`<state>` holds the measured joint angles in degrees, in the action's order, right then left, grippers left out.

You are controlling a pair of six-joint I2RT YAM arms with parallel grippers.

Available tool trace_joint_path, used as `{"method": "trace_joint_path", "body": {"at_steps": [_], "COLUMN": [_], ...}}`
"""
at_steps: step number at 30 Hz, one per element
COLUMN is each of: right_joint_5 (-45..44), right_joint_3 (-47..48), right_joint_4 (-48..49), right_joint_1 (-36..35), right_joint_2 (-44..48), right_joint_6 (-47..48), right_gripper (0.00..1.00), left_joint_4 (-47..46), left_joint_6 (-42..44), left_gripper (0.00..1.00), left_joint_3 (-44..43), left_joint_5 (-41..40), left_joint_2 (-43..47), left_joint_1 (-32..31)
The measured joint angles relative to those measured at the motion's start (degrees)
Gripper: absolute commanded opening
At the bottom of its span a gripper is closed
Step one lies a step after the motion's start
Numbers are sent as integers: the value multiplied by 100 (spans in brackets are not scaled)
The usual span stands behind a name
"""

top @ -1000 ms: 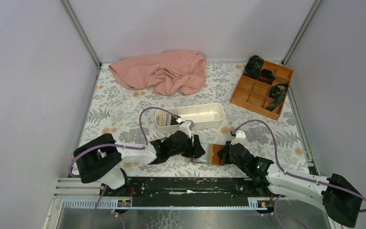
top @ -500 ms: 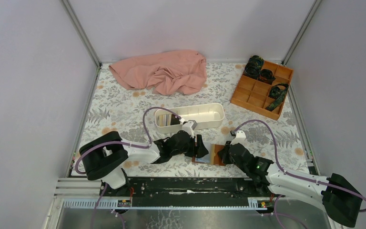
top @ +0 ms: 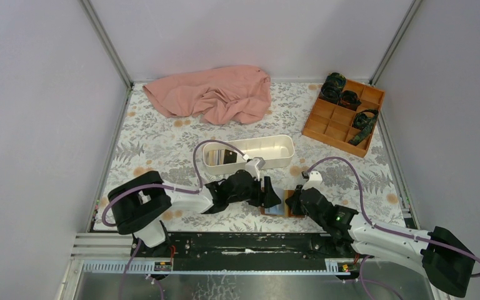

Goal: Take the credit cards out of the card holder

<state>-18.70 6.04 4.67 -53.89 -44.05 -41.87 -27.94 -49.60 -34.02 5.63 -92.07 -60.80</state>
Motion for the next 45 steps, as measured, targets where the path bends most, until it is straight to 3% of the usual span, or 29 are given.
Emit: {"method": "trace_joint_path", "body": {"at_steps": [17, 30, 45], "right_joint_5": [26, -195, -1491], "right_joint_3": [0, 295, 944], "right_joint_4": [-319, -1486, -3040], "right_joint_1": [0, 0, 2], "right_joint_2": [332, 2267, 3305], "right_joint_6": [4, 55, -299], "right_gripper": [0, 0, 4], "left_joint_4": [-291, -352, -675], "left_joint_6": [-68, -94, -247], "left_gripper": [71, 71, 70], "left_joint_3": [-380, -623, -1010], "left_joint_5": [232, 345, 581], "left_joint_2": [-264, -476, -981], "left_joint_1": [-98, -142, -262]}}
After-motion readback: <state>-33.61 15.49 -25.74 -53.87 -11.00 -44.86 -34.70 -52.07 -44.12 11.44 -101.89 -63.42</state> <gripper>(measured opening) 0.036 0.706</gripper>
